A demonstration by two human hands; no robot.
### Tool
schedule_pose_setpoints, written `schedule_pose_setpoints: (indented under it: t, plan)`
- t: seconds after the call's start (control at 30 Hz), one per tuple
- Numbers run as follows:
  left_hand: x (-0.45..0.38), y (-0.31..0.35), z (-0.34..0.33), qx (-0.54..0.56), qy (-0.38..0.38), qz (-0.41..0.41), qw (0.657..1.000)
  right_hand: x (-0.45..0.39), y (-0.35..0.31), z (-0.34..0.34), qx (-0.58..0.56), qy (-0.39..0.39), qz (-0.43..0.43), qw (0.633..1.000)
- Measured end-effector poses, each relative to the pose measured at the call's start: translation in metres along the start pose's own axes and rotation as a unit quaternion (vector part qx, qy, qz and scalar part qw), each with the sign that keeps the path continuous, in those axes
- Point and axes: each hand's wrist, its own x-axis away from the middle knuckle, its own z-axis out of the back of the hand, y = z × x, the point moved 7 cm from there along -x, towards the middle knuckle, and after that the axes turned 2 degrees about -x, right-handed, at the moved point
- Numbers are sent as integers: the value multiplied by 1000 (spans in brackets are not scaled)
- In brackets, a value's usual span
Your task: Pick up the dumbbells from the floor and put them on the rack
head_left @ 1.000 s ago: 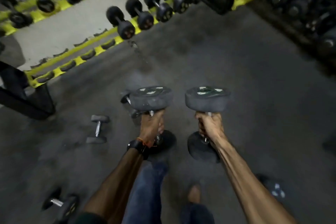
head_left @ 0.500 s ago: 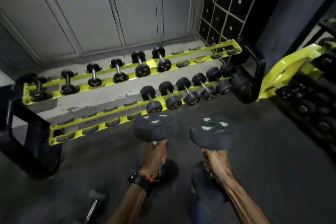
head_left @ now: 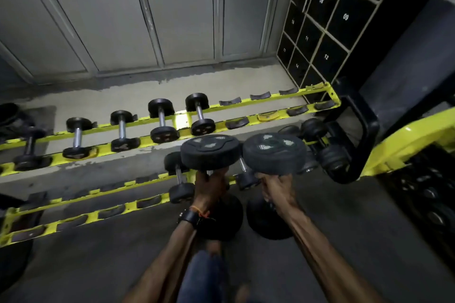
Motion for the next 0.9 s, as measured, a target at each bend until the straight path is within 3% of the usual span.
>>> schedule_pose_setpoints:
  t: [0.33,0.4,0.63,0.9]
  plan:
    - [-256,39,-83,-106,15,-9,994,-287,-16,-21,43,25,-63,997]
    - [-299,36,-98,-144,24,28,989,-327,-17,-22,61,19,-89,994]
    - [-447,5,-162,-145,73,76,984,-502,-11,-33,81,3,-157,984]
    - [-598,-59,-195,-159,137,185,960,-687,34,-66,142,-49,-224,963]
